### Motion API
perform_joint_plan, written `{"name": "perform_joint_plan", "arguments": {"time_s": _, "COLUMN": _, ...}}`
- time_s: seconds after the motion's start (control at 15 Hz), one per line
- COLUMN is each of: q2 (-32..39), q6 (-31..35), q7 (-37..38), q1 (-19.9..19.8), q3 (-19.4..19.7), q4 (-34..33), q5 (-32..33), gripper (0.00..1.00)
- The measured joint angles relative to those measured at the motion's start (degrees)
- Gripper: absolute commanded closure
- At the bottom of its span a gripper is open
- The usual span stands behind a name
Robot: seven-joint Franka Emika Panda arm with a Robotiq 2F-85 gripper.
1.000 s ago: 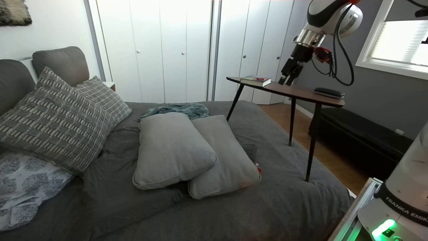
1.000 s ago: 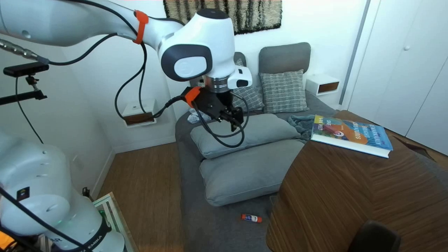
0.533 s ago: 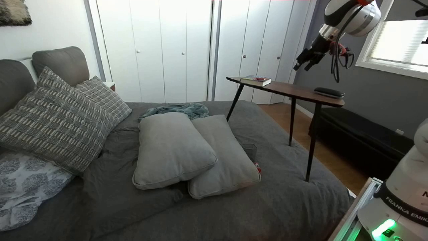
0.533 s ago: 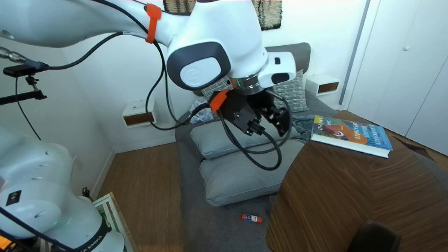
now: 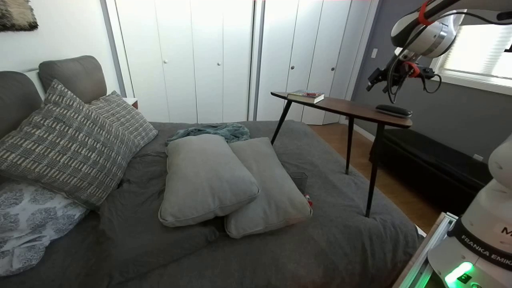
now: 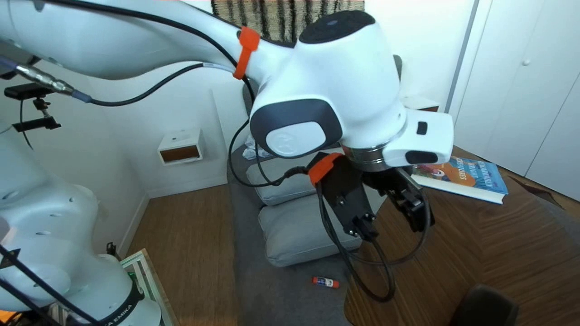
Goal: Put the black case on the seat of the chair
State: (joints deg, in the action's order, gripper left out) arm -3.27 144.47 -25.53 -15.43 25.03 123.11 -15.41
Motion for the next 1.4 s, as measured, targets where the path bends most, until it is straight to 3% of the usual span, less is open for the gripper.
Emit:
{"name": "perform_joint_plan", "arguments": {"time_s": 0.4, "q2": 1.9, "q6": 1.1, "q7": 0.5, "q1": -1.0, "q3": -0.4, "q4": -1.1, "q5": 1.1, "gripper": 0.0}}
{"name": "perform_joint_plan", "arguments": {"time_s": 0.73, "q2": 9.3, "q6": 7.1, "q7": 1.1, "q1": -6.6, "q3": 0.3, "q4": -7.8, "q5": 7.6, "gripper": 0.0}}
{"name": "perform_joint_plan", "arguments": {"time_s": 1.0, "q2": 15.2, "q6": 7.7, "q7": 0.0, "q1": -9.9, "q3": -0.1, "q4": -14.6, "q5": 11.2, "gripper": 0.0}}
{"name": "perform_joint_plan", "arguments": {"time_s": 1.13, "q2": 16.8, "q6": 5.1, "q7": -4.2, "q1": -12.3, "q3": -2.3, "q4": -17.3, "q5": 9.2, "gripper": 0.0}}
{"name": "perform_joint_plan", "arguments": {"time_s": 1.4, "q2": 18.8, "q6": -7.8, "q7": -16.3, "q1": -17.7, "q3": -7.2, "q4": -22.4, "q5": 1.0, "gripper": 0.0}}
